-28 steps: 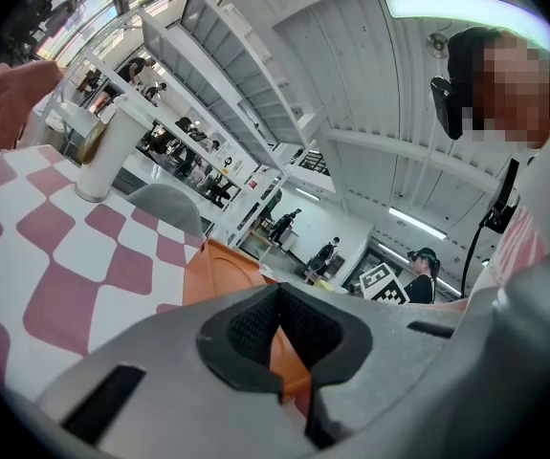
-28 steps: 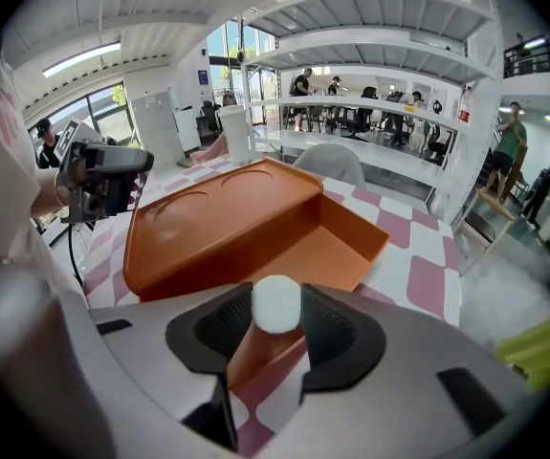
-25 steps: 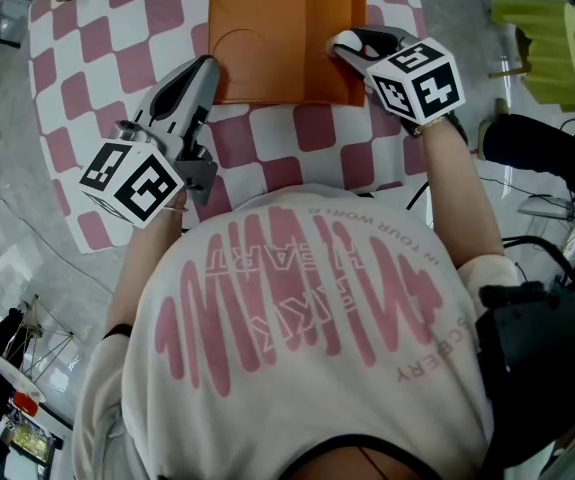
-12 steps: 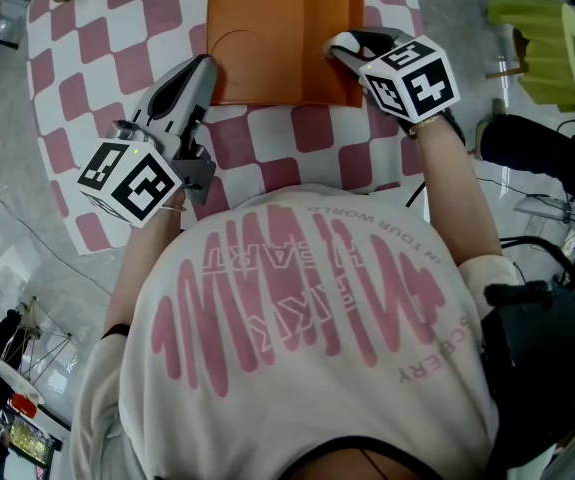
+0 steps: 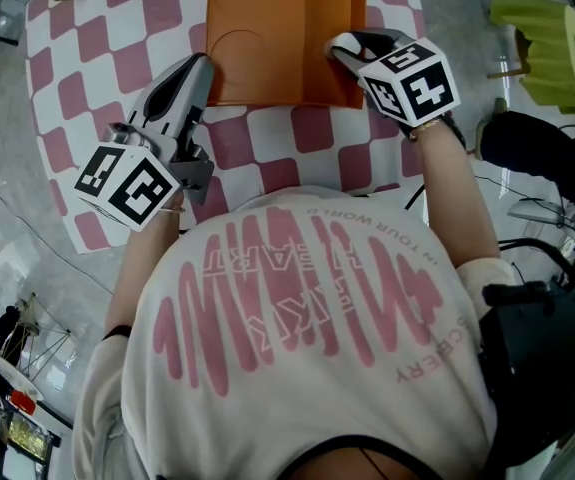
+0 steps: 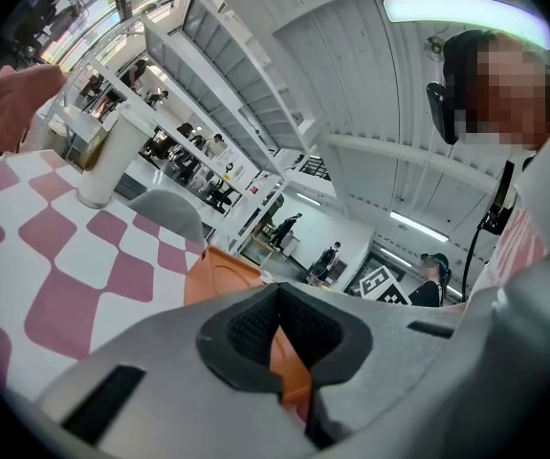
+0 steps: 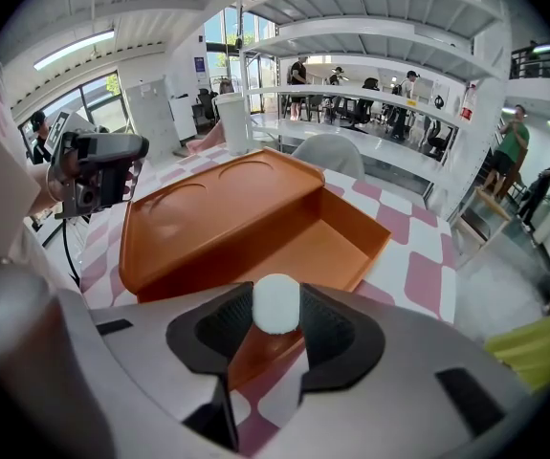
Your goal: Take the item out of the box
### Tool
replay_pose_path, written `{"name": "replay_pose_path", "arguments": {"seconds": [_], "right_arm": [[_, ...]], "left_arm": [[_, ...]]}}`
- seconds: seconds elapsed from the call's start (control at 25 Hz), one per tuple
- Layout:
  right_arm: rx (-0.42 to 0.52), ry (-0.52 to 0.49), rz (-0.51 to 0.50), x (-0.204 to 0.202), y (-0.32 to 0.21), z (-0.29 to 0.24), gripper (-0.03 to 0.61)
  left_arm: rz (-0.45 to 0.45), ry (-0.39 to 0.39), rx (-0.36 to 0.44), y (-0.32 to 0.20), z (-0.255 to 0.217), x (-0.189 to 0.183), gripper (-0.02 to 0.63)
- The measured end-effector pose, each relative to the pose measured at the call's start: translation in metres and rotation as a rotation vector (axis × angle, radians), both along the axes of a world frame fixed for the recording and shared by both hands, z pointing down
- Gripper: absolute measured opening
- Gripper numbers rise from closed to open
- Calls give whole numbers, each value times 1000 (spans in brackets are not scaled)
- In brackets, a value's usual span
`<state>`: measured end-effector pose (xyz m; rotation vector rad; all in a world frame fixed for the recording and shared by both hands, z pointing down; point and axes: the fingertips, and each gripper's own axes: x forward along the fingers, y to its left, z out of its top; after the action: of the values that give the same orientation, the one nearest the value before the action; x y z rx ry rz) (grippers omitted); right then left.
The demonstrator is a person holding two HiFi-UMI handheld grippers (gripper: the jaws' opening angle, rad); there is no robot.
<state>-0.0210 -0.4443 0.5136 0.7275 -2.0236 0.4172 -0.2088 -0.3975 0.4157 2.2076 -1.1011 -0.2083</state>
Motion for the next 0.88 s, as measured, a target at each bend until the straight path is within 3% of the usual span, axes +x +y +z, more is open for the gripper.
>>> {"name": "replay_pose_path", "arguments": {"seconds": [0.36,0.68,0.88], "right_arm": [[2,-16,15,-1,-1,-2,147],[7,-16,-24,1,-2,0,145],[21,-19,-34,1,4,-5,144]], "left_arm": [[-26,-3,19,13,-14,7,8],[-126,-15,32,41,-29,17,8],[-194,58,38,65,-44,18,8]]}}
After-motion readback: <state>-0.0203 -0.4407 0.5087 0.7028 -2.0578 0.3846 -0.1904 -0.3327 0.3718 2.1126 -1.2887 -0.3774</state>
